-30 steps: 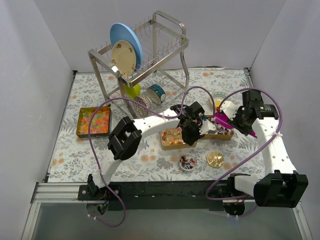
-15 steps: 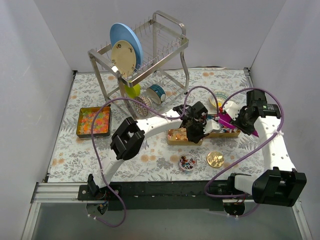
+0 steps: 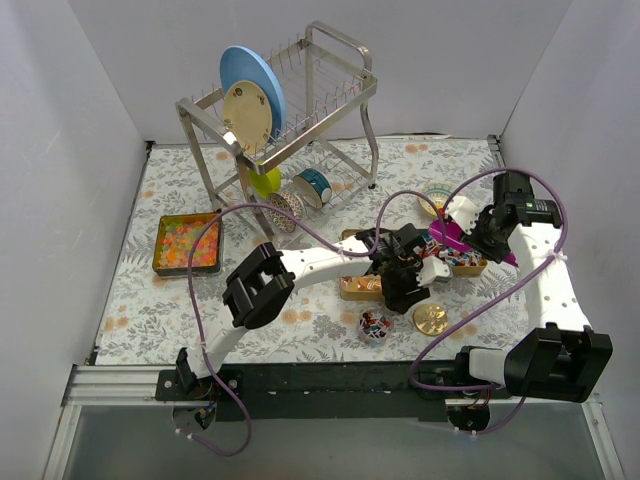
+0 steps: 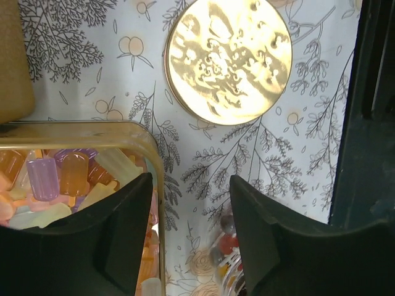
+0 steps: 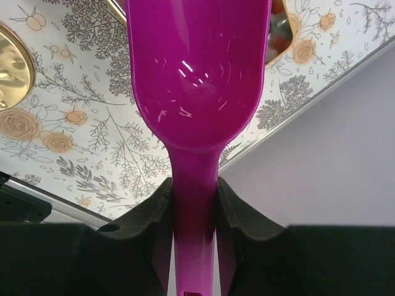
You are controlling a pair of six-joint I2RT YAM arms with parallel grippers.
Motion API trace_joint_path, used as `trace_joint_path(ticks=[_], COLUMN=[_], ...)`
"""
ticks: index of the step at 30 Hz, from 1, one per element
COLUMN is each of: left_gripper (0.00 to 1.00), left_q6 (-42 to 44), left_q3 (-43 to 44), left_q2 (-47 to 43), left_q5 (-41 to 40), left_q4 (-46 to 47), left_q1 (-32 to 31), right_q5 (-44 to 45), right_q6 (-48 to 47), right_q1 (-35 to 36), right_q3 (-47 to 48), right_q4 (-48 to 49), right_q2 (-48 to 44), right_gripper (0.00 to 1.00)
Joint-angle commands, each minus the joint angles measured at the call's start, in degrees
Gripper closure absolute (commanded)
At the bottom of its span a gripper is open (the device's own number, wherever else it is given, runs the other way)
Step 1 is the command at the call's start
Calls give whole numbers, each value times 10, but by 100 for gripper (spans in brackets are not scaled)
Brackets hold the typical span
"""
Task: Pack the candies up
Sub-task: Move the storage box to the center of the board, then scoop the fake candies from the storage box.
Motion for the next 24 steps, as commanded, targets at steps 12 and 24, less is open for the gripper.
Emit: trace_joint_path(ticks=[12,24], left_gripper=[76,100], left_q6=[-185,-326], left_q3=[-146,-183], left_q2=[-273,-272], left_q5=[83,232], left_q4=[147,299], left_q1=[144,199], right_q5=[-151,-214], right_q6=[-110,-75], right_q1=[-4,111], right_q3=[59,164], right_q4=[-52,-127], right_q2=[-32,-1], right_gripper=[99,99])
